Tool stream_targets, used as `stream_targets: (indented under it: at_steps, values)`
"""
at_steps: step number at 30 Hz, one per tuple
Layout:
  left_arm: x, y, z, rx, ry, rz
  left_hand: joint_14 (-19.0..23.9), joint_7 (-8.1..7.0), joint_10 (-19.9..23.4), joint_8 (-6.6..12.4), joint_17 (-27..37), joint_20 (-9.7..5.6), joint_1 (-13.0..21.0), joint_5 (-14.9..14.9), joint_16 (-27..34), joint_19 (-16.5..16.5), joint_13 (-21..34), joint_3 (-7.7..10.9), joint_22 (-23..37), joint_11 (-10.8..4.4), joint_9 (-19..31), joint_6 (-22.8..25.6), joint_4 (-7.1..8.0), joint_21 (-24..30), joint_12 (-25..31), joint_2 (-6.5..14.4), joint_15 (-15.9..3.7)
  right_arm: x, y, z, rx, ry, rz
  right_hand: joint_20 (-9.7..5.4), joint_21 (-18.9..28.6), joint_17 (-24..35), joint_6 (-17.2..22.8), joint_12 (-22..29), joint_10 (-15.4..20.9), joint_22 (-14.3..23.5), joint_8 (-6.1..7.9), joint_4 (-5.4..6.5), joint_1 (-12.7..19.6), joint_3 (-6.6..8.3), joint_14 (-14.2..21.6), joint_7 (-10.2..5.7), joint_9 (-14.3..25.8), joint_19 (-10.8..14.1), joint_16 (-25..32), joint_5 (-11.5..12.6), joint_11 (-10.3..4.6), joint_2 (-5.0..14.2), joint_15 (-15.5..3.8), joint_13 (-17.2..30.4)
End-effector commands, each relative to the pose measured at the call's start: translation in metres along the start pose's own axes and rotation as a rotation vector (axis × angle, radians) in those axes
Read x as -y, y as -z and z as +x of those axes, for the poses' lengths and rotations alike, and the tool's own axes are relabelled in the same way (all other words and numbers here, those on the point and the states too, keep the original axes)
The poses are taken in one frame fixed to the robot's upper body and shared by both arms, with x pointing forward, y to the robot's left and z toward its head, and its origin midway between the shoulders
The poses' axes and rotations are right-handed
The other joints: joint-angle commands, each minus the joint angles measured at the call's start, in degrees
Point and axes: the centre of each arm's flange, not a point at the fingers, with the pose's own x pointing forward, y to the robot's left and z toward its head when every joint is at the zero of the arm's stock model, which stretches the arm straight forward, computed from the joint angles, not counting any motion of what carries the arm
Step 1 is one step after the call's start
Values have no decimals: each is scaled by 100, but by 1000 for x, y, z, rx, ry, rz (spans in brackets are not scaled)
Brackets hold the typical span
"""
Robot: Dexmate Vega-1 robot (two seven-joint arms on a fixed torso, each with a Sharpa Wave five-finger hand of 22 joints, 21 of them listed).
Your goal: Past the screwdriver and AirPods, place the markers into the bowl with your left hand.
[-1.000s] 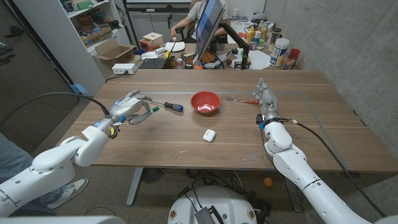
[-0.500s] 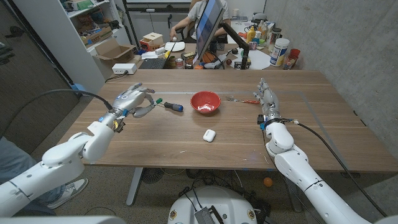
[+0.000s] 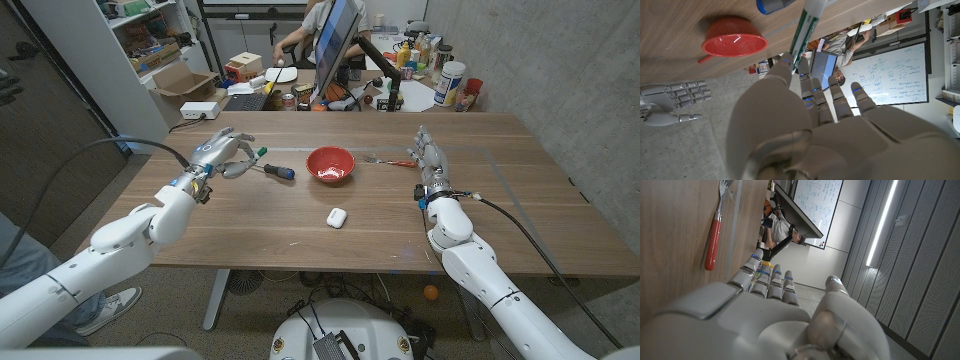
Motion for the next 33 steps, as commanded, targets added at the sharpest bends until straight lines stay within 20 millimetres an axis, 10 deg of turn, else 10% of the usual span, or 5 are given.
stream_targets:
  at_steps: [1, 33]
  values:
    - [11, 0, 24, -10, -1, -56, -4, -520, 20, 434, 8, 35, 247, 32, -6, -18, 30, -26, 32, -23, 247, 517, -8, -20, -17, 293, -36, 3, 0, -1, 1, 14, -4, 46, -10, -4, 24, -3, 60, 23, -25, -36, -57, 18, 53, -20, 13, 34, 21, 23, 3, 1, 4, 36]
    - [27, -39, 103, 61, -18, -257, -27, -587, 49, 437, 13, 33, 220, 24, -36, -75, 100, -102, 32, -137, 206, 542, 4, -49, -69, 315, -152, 12, 6, 6, -6, 31, 10, 45, -14, -6, 25, -4, 59, 23, -24, -51, -70, 15, 52, -22, 13, 33, 18, 23, -2, 1, -2, 36]
